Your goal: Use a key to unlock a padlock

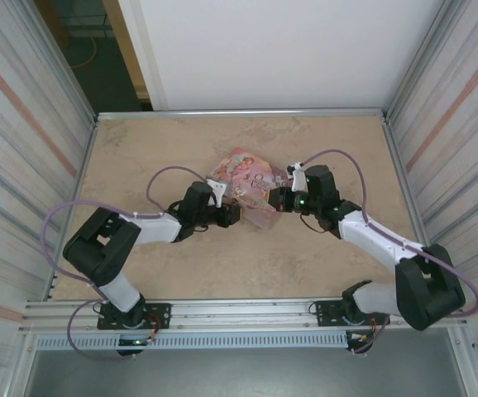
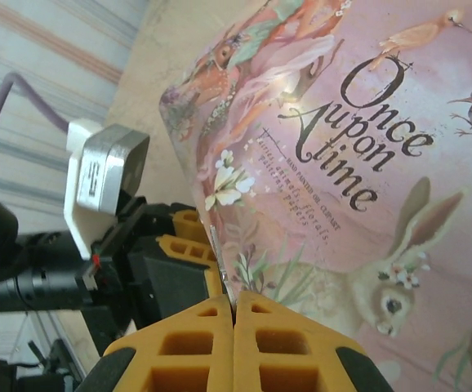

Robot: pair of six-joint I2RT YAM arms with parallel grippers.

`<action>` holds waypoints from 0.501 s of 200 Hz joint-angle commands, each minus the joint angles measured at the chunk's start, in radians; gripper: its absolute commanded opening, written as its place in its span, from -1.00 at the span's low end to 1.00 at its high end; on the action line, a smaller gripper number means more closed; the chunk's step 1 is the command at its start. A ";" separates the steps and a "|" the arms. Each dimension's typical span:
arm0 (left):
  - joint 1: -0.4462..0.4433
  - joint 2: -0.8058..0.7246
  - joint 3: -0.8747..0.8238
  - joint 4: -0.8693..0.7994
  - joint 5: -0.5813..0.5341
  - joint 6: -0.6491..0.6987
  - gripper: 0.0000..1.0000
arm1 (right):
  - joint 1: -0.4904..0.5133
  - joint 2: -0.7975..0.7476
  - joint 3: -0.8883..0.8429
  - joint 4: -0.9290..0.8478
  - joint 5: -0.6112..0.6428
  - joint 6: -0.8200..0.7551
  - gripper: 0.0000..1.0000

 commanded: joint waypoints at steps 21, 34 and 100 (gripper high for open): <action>-0.012 -0.108 0.076 -0.185 0.113 -0.094 -0.76 | 0.072 -0.150 -0.088 -0.073 0.081 -0.122 -1.00; -0.015 -0.127 0.098 -0.243 0.124 -0.109 -0.78 | 0.112 -0.185 -0.111 -0.079 0.125 -0.141 -1.00; -0.026 -0.157 0.190 -0.433 0.166 -0.181 -0.78 | 0.307 -0.247 -0.220 -0.007 0.364 -0.188 -1.00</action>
